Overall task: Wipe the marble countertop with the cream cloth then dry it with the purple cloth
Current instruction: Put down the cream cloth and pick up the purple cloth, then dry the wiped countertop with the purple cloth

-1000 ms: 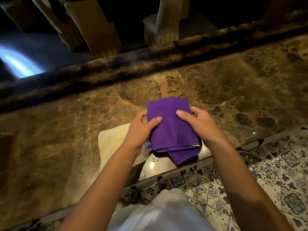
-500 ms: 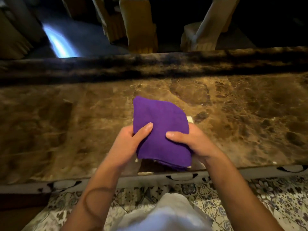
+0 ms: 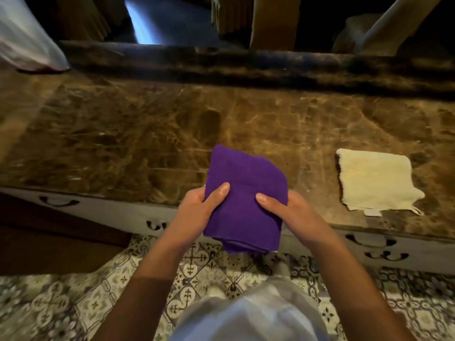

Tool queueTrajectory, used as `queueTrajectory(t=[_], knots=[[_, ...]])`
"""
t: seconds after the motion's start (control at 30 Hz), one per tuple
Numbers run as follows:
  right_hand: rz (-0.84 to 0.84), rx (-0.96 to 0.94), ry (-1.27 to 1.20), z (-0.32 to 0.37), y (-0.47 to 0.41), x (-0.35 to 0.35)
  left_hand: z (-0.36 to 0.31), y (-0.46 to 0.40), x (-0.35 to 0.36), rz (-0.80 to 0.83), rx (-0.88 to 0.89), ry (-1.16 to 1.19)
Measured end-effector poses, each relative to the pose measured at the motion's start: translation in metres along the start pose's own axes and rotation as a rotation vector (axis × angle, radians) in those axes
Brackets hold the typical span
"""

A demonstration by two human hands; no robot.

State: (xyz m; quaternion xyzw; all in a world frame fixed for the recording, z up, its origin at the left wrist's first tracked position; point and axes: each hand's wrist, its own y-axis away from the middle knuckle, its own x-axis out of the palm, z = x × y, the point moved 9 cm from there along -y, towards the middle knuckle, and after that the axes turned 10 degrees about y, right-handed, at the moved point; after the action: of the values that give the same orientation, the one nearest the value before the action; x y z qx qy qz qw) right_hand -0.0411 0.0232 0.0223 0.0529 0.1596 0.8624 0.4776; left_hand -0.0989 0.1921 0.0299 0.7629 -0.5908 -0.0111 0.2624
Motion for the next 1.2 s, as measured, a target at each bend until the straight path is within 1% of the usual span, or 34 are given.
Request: queueTrajectory(t=[0.17, 0.43, 0.57, 0.67, 0.77, 0.83, 0.9, 0.97, 1.03, 1.07, 1.13, 1.2], knots=[[0.027, 0.070, -0.027, -0.004, -0.018, 0.030, -0.009, -0.002, -0.035, -0.019, 0.005, 0.067], [0.064, 0.106, -0.067, 0.001, -0.070, 0.037, -0.017, -0.030, -0.059, -0.072, 0.065, 0.077], [0.147, 0.086, -0.058, 0.004, -0.087, 0.055, -0.020, -0.038, -0.085, -0.168, 0.102, 0.086], [0.135, 0.064, -0.072, 0.007, -0.096, 0.061, -0.019, -0.046, -0.103, -0.197, 0.090, 0.061], [0.097, 0.066, -0.083, 0.006, -0.102, 0.068, -0.021, -0.054, -0.115, -0.182, 0.049, 0.027], [0.042, 0.061, -0.089, 0.011, -0.106, 0.070, -0.025, -0.061, -0.120, -0.148, 0.018, 0.000], [-0.049, 0.044, -0.069, 0.022, -0.109, 0.066, -0.034, -0.069, -0.125, -0.093, 0.006, -0.007], [-0.188, 0.010, -0.046, 0.035, -0.113, 0.053, -0.051, -0.078, -0.136, -0.071, 0.060, -0.092], [-0.379, -0.057, 0.012, 0.052, -0.114, 0.032, -0.074, -0.087, -0.158, -0.099, 0.156, -0.250], [-0.484, -0.104, 0.086, 0.063, -0.113, 0.019, -0.084, -0.091, -0.171, -0.108, 0.191, -0.318], [-0.657, -0.199, 0.319, 0.083, -0.108, -0.002, -0.103, -0.100, -0.198, -0.103, 0.244, -0.454], [-0.728, -0.229, 0.650, 0.092, -0.105, -0.004, -0.124, -0.113, -0.225, -0.115, 0.351, -0.638]])
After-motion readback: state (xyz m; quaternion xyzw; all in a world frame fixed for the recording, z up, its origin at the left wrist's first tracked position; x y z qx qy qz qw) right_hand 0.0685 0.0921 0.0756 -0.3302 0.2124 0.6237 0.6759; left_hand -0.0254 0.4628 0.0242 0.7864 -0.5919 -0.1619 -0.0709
